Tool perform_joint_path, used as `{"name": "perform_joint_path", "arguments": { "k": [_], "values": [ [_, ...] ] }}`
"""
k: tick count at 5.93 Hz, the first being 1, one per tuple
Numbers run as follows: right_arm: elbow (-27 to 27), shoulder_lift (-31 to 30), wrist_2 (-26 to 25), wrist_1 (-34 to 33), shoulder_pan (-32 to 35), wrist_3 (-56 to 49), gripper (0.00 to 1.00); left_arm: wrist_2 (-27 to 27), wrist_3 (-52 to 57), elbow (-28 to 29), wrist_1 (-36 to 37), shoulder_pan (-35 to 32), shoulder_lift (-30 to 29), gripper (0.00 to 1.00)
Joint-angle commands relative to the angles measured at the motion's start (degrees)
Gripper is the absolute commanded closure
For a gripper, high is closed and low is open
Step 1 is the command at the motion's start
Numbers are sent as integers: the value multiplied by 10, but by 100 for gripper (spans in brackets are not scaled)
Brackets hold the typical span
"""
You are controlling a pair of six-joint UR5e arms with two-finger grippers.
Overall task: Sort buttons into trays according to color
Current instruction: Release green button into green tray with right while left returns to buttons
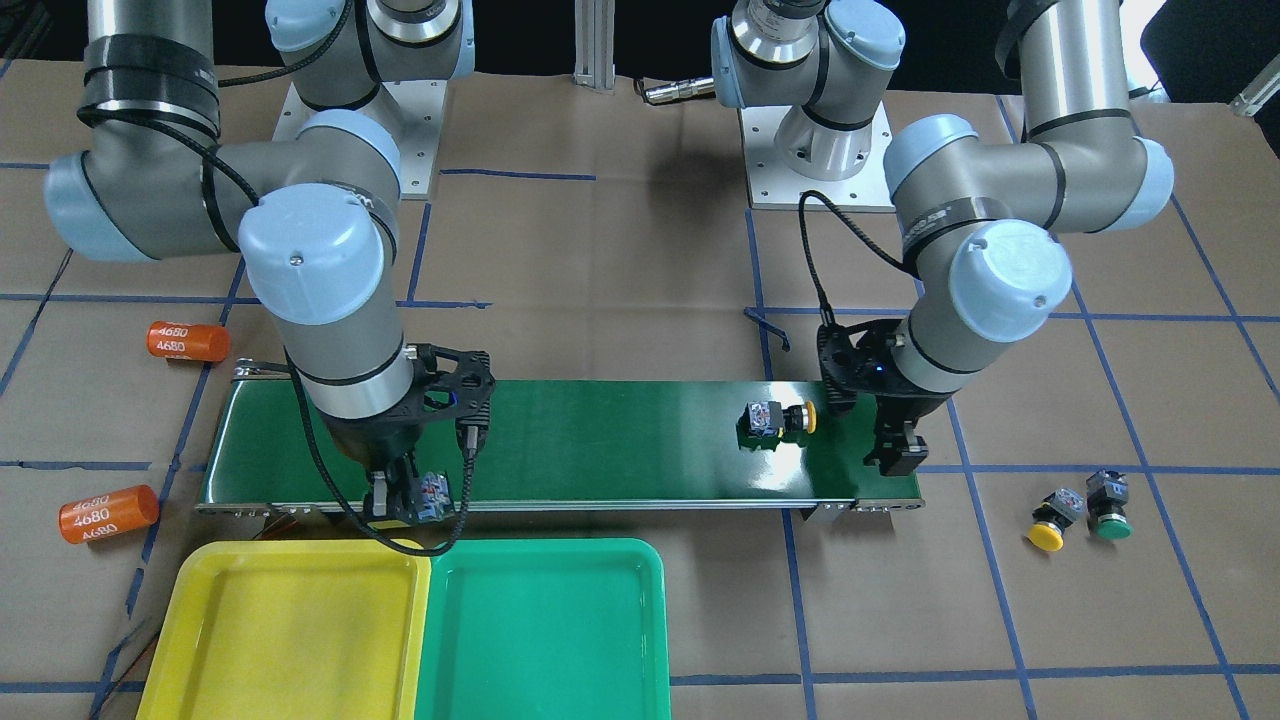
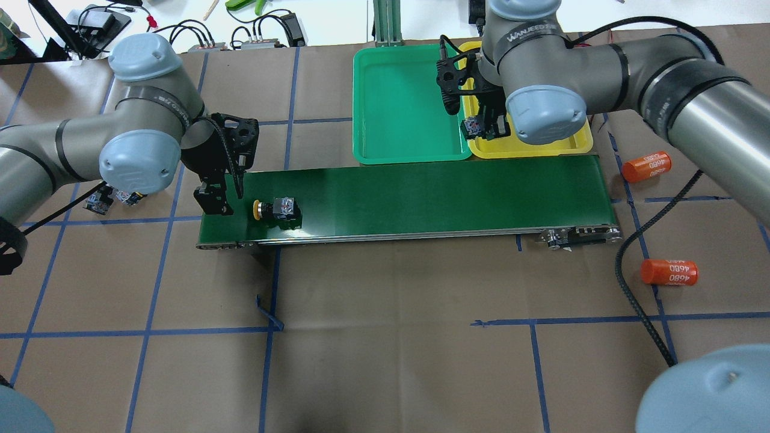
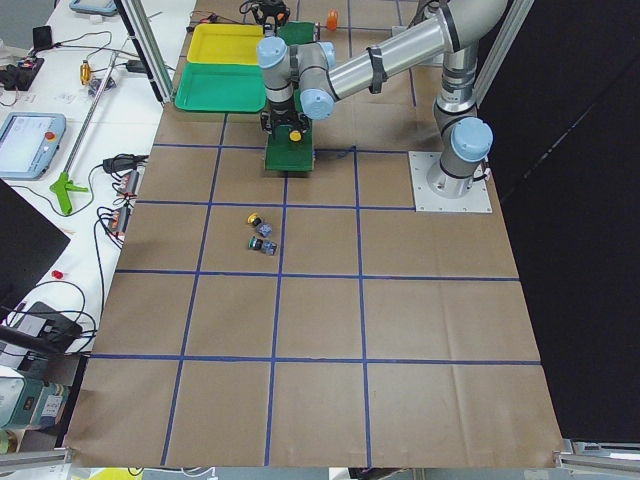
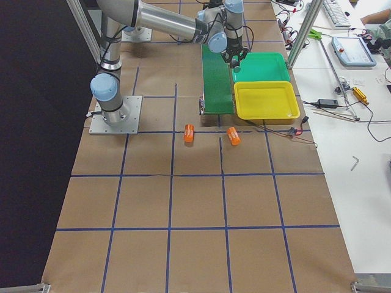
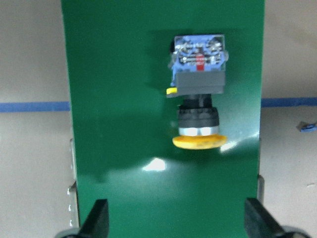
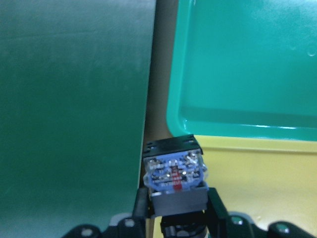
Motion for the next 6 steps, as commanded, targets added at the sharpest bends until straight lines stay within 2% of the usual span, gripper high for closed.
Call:
{"name": "perform_joint_path", "arguments": {
  "k": [1, 2, 3, 4, 6],
  "values": [
    [-7, 87, 31, -146, 38, 60, 84, -2, -13, 3, -1, 82, 22, 4],
    [-14, 112, 52, -174, 39, 67, 78, -2, -54, 4, 5, 105, 22, 4],
    [-45, 127, 62, -169, 39, 70, 31, 4, -116, 5, 7, 126, 16, 4],
    [-58, 125, 81, -148, 37, 65, 0, -2, -144, 9, 6, 148, -2, 4],
    [-60, 31, 41, 31, 25, 63, 0, -3, -198, 18, 26, 171, -45, 4]
  ]
}}
